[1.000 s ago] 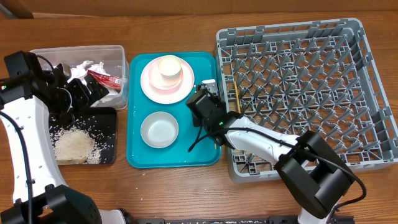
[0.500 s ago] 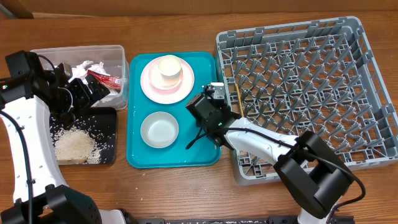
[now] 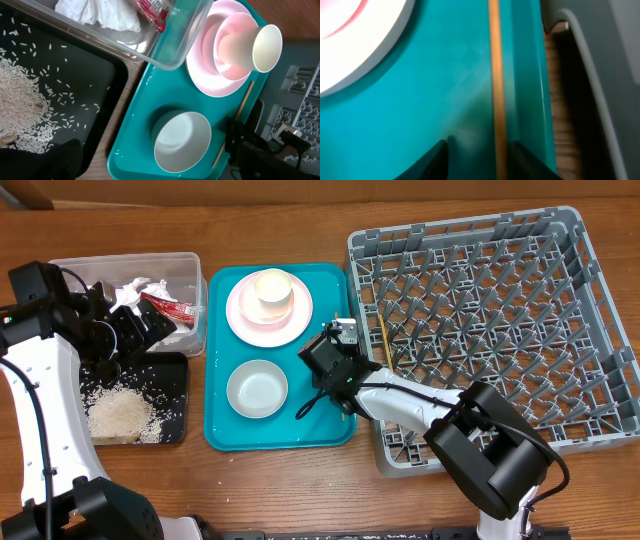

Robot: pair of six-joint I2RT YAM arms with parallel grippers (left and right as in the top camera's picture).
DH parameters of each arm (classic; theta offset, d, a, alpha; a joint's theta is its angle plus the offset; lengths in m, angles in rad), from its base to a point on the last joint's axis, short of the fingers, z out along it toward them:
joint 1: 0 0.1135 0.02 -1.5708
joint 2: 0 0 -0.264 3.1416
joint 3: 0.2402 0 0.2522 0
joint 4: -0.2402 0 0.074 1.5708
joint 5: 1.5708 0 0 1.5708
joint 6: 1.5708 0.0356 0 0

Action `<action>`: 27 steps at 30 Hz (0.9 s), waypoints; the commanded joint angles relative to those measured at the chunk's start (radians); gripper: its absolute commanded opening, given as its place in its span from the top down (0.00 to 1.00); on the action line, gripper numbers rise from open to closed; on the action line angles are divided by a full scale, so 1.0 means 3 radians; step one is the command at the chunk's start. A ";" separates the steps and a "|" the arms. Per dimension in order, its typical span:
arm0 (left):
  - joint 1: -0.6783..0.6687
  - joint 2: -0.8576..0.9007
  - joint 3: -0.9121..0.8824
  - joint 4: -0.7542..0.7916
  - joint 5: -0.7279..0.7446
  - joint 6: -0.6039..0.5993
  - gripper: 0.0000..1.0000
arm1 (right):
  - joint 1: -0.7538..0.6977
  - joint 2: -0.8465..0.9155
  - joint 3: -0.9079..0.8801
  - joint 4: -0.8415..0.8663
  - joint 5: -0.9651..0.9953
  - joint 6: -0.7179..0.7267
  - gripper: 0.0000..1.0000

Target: Sort waste into correct bins and load items into the dishwasher

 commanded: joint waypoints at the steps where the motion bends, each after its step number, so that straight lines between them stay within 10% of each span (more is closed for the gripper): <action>1: -0.0014 -0.0064 0.0069 0.0006 -0.0024 0.0037 0.00 | -0.0028 0.0064 0.0020 0.0004 -0.0079 0.0018 0.72; 17: -0.0014 -0.0064 0.0069 0.0006 -0.0024 0.0037 0.00 | -0.0020 0.0117 0.0020 0.0003 -0.0268 0.0003 0.73; 22: -0.0014 -0.0064 0.0069 0.0006 -0.0024 0.0037 0.00 | -0.0020 0.0117 0.0020 0.0001 -0.0280 0.0004 0.96; 27: -0.0014 -0.0064 0.0069 0.0006 -0.0024 0.0037 0.00 | -0.0020 0.0117 0.0020 0.0005 -0.0278 0.0004 0.96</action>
